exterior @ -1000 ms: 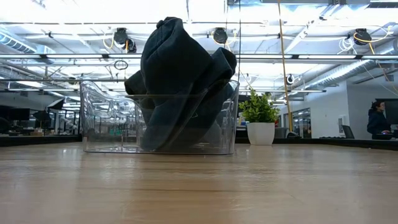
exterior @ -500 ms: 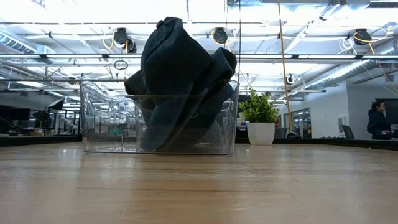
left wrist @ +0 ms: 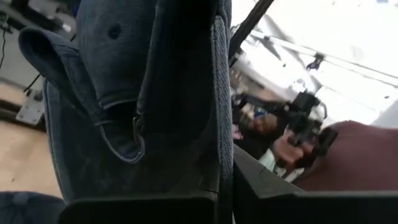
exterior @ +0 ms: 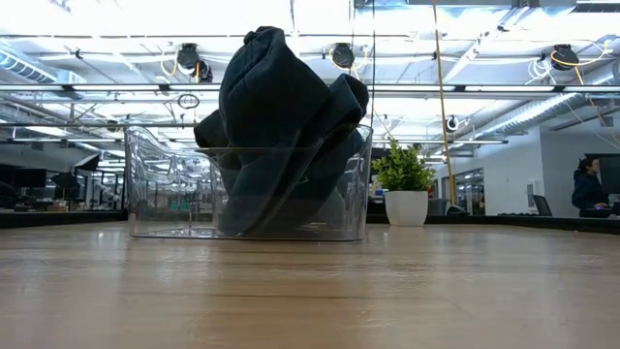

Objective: Pick & Place hat
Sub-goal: Put the blue cap into the bottom transparent bin

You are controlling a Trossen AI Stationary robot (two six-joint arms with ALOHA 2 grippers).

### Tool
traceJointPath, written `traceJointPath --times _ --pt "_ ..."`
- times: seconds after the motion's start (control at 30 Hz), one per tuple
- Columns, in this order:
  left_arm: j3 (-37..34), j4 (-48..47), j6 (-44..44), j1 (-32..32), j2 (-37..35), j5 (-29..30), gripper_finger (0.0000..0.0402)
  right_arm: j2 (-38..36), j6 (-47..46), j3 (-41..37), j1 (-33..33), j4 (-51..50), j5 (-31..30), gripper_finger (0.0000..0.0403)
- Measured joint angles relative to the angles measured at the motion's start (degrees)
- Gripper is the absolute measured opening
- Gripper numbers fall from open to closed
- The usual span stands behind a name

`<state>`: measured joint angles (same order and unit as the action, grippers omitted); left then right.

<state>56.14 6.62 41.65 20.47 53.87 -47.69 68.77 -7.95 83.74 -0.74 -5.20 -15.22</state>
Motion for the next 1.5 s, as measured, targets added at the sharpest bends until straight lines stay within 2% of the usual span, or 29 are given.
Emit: traceJointPath --times 0.17,0.3,0.43,0.87,1.1,1.4,1.5 --pt "9.3 -11.6 -5.8 -2.3 3.2 0.1 0.0008 -0.1 -4.0 2.5 0.0 -3.1 6.2 0.0352" --pt "15.3 -20.5 -10.0 -4.0 5.7 3.5 0.0008 -0.2 -9.7 2.6 0.0 -3.1 6.7 0.0352" --pt "19.2 -25.2 -12.8 -5.5 7.6 6.1 0.0008 0.2 -13.2 2.6 -0.4 -3.1 7.0 0.0352" --pt "20.0 -25.3 -13.3 -11.5 12.6 6.3 0.0007 1.5 -6.0 2.6 -0.5 -1.2 8.1 0.0352" --pt "20.0 -23.4 -11.2 -12.5 12.6 6.4 0.0007 1.5 -8.1 2.6 -0.9 -1.9 15.8 0.0352" --pt "20.0 -22.2 -10.0 -15.2 12.4 6.8 0.0007 2.6 -5.9 2.5 -3.0 -8.6 12.4 0.0352" --pt "20.0 -21.2 -10.4 -15.5 11.5 8.8 0.0007 2.8 -7.4 2.5 -4.1 -10.6 12.4 0.0352"
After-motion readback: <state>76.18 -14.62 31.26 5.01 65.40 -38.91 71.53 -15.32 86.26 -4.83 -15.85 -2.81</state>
